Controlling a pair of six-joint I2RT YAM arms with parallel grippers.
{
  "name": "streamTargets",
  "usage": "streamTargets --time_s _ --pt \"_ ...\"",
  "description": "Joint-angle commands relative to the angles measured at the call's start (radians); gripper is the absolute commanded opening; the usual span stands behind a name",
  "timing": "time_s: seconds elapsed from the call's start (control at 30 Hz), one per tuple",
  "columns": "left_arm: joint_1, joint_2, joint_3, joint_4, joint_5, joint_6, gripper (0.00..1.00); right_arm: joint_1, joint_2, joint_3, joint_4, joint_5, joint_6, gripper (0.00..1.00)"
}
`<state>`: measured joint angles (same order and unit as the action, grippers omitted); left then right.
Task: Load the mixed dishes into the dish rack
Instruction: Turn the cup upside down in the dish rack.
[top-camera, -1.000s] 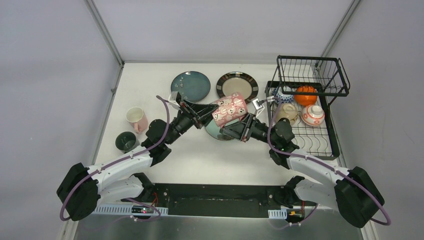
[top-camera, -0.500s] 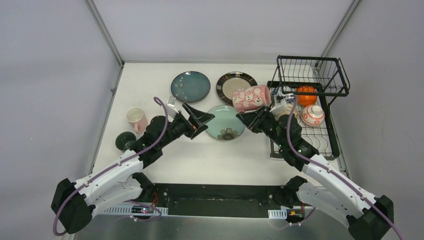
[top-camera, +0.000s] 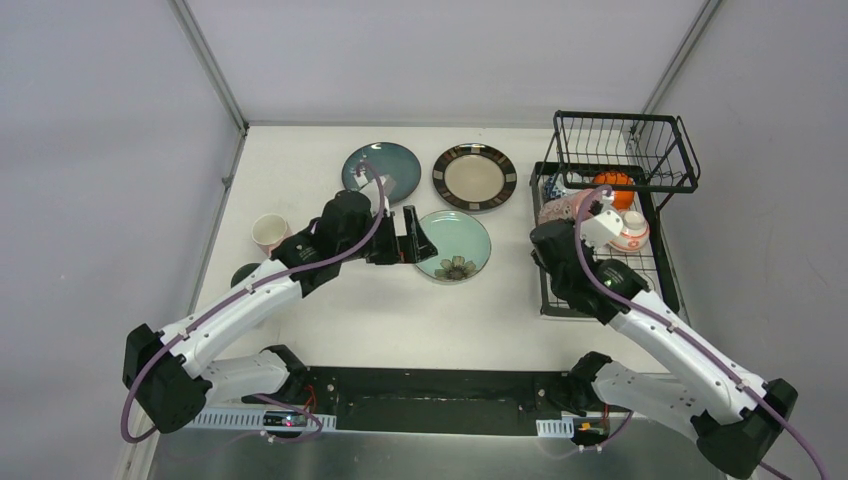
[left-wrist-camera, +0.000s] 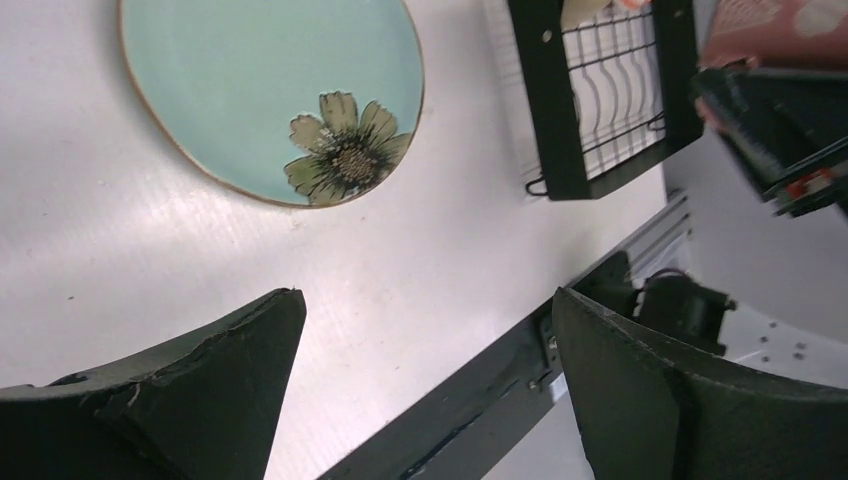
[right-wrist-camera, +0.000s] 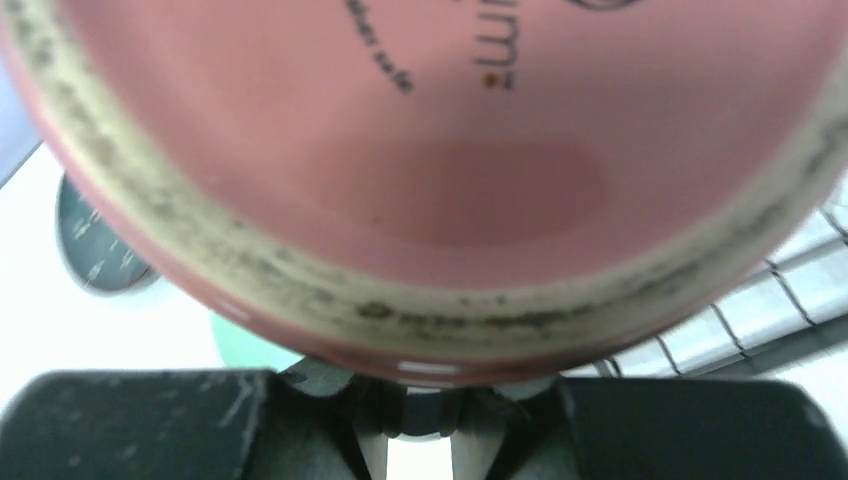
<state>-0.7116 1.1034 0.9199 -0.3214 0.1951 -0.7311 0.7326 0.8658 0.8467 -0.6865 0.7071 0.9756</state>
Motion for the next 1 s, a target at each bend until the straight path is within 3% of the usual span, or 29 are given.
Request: streamTargets --time_s 0.0,0.2,0.53,0.97 --pt "0.015 -0.002 0.036 -0.084 0.022 0.159 0.99 0.020 0.080 0.165 -0.335 0.334 0.316 0.00" --pt "0.021 -0.034 0.045 -0.134 -0.021 0.219 0.99 0.016 0.254 0.221 -0.497 0.469 0.487 0.00" --pt "0.023 -0.065 0.033 -0.167 -0.033 0.213 0.99 -0.126 0.455 0.294 -0.767 0.446 0.793 0.00" --pt "0.023 -0.071 0.045 -0.197 -0.018 0.189 0.99 -0.444 0.445 0.172 -0.535 0.387 0.588 0.00"
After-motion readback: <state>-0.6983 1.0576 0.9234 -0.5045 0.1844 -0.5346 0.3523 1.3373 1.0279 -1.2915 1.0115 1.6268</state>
